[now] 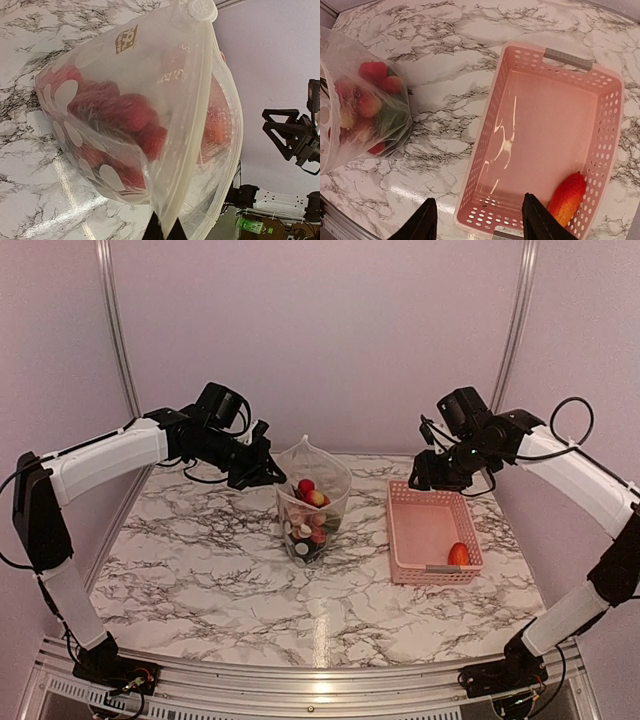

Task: Place the food in the zip-top bag and seal the zipper
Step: Pick up the fake fruit from the bin.

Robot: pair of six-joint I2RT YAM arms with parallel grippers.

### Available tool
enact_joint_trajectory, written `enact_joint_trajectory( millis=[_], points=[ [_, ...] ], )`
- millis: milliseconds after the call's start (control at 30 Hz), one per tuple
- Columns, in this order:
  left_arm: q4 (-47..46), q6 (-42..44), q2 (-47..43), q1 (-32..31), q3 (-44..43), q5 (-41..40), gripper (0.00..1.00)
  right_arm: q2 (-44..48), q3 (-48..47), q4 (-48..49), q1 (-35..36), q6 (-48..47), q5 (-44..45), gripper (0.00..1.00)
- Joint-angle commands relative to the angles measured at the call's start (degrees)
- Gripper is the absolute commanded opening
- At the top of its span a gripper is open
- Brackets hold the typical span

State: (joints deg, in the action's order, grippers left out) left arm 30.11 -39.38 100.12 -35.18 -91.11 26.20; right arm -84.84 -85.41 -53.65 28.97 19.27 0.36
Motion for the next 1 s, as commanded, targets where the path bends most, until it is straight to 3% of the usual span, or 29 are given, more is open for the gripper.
enact_joint_trajectory(
  millis=[0,333,500,967],
  points=[
    [2.5,1.9,1.1,0.3,-0.7,1.0,0.00,5.2,8.4,-2.1,-3.3,1.9,2.8,0.55],
    [2.1,2.1,1.2,0.3,-1.1,1.3,0.00,11.7,27.5,1.8,-7.4,5.6,3.7,0.54],
    [1.9,2.1,1.3,0.3,-1.2,1.5,0.00,11.2,31.0,2.8,-7.4,7.8,8.3,0.65],
    [2.5,2.3,1.3,0.7,-1.2,1.4,0.00,6.7,33.7,9.5,-8.1,9.3,9.9,0.65]
  ],
)
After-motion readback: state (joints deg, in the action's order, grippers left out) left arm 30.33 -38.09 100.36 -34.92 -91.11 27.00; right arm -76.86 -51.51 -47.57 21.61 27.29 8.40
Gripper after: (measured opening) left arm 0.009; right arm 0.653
